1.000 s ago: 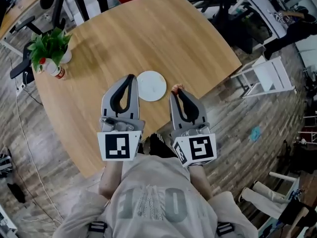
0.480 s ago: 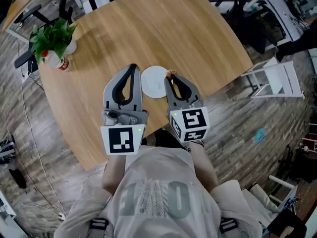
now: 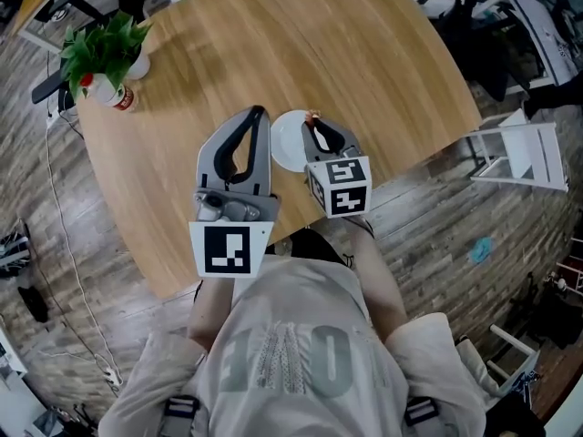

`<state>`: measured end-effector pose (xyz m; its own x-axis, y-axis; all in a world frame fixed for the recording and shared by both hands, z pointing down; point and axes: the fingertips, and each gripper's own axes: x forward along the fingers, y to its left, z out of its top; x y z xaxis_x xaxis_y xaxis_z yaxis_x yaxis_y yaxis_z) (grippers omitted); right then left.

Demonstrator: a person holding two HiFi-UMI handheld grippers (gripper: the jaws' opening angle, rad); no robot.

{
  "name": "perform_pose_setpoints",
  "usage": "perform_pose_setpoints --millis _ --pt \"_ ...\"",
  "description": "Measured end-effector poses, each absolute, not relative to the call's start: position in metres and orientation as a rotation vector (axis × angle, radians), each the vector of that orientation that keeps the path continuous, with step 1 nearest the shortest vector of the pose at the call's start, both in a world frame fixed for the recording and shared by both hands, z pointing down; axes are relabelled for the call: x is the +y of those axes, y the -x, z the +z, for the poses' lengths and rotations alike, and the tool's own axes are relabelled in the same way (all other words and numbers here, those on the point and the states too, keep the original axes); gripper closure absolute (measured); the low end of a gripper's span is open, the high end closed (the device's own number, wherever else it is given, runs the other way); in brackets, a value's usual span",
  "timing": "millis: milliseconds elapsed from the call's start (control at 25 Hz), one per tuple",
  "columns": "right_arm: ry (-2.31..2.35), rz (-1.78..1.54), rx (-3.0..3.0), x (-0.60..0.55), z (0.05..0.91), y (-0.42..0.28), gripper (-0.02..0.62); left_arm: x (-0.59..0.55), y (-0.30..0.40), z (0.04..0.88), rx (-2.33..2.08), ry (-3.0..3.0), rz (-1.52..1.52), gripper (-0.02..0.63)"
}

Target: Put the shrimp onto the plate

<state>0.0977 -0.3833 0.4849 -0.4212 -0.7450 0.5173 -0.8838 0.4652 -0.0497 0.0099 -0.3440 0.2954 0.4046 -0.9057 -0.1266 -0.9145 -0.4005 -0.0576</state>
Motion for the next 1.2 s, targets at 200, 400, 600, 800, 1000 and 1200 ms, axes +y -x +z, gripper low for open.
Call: perform_pose_setpoints --millis 200,400,600,800,1000,1200 --pt "-1.33 0.533 -2.209 -0.389 0.525 -0.095 0.528 -0.353 -0.005 0.305 1.666 2.543 0.065 0.597" --pt "-1.302 0.546 -2.179 -0.397 0.54 -0.09 0.528 -0.367 0.001 0.316 1.688 2.546 0.025 0.597" --pt "-1.297 0.584 -2.125 -0.405 0.556 -0.086 0.529 -0.38 0.009 0.336 1.714 2.559 -0.041 0.597" --pt "-1.27 0.605 -2.06 -0.404 0.572 -0.09 0.528 -0.385 0.011 0.344 1.735 2.56 -0.063 0.597" --pt "-1.247 0.625 -2.021 -0.402 0.581 -0.092 0.529 -0.387 0.015 0.347 1.759 2.554 -0.065 0.597" --pt "-1.229 0.646 -2.005 -0.4 0.587 -0.095 0.528 -0.388 0.015 0.351 1.767 2.554 -0.071 0.597"
